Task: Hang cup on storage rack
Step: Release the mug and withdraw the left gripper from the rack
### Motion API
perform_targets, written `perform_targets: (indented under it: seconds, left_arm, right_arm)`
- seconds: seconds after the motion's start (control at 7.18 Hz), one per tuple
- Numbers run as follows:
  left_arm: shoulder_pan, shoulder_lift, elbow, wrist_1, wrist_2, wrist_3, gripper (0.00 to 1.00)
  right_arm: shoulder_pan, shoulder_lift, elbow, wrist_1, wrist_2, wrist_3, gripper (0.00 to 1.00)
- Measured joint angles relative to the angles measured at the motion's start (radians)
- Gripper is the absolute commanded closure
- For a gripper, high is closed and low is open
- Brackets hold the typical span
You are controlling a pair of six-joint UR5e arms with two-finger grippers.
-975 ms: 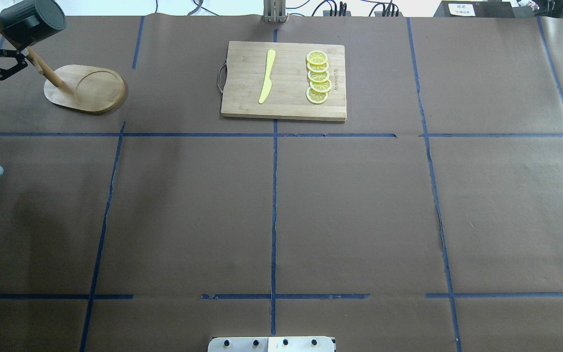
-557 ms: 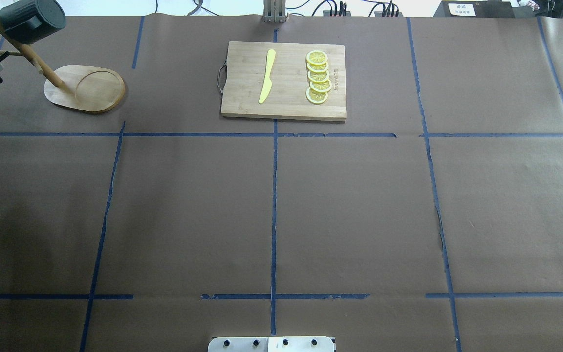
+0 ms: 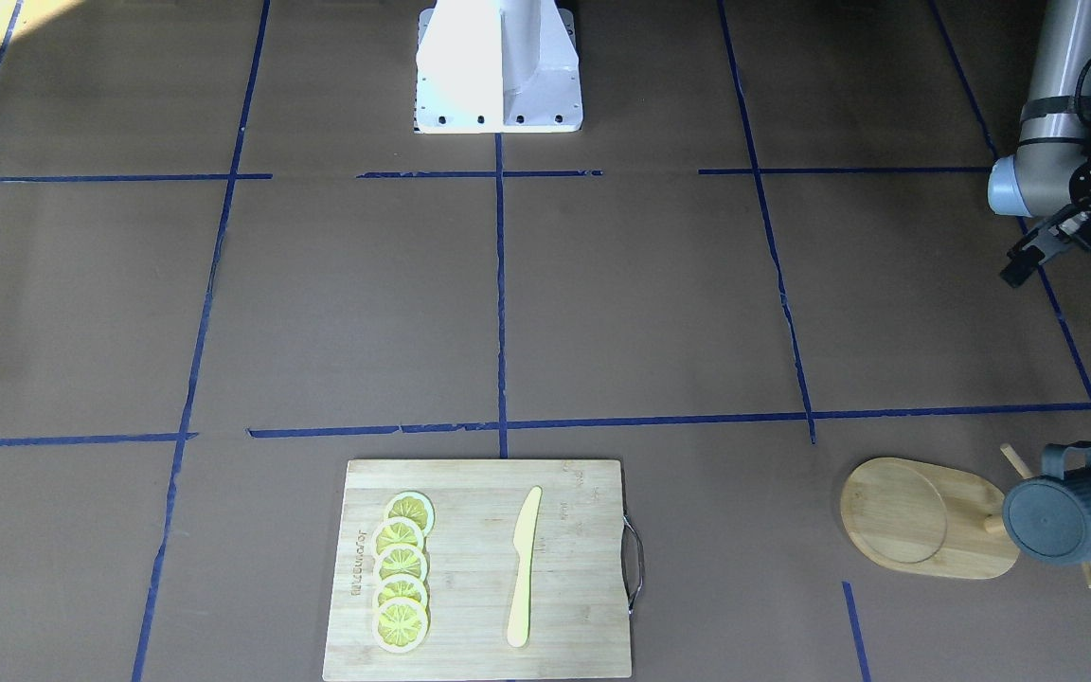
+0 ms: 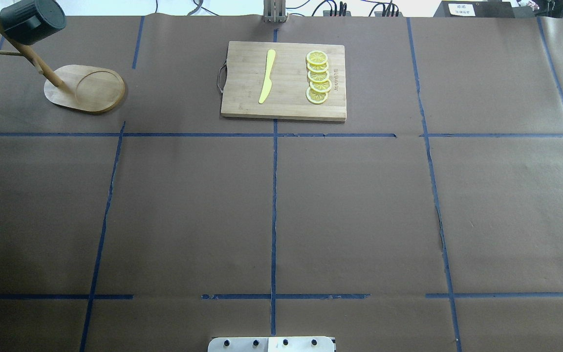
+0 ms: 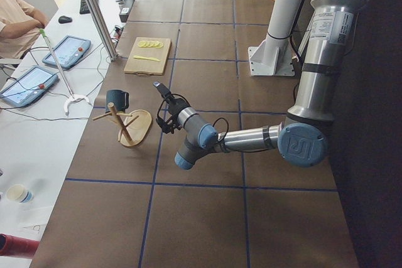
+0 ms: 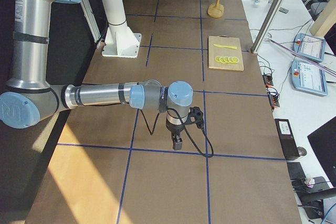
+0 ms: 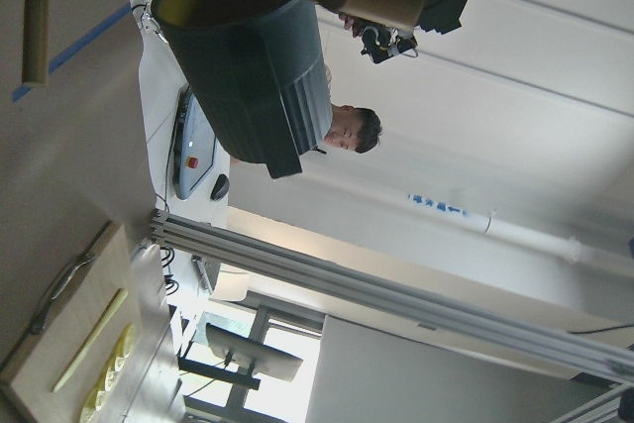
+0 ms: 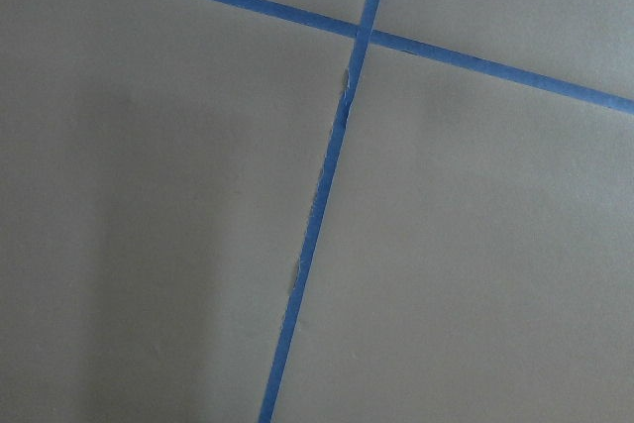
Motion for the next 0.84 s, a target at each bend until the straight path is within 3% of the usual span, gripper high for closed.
perform_targets:
  seconds: [0.42,0.84]
  left_arm:
    - [-0.095,0.041,-0.01,0.232,-0.292,0.732,0.0]
    - [-0.197,0.049,-0.014,0.584,-0.381,1.395,0.0]
  right_arm:
    - [0.0,0.0,-0.002,-0.001,0.001,0.001,0.0]
    - [0.0,-0.002,-0.003,-0.002,0.001,0.001,0.0]
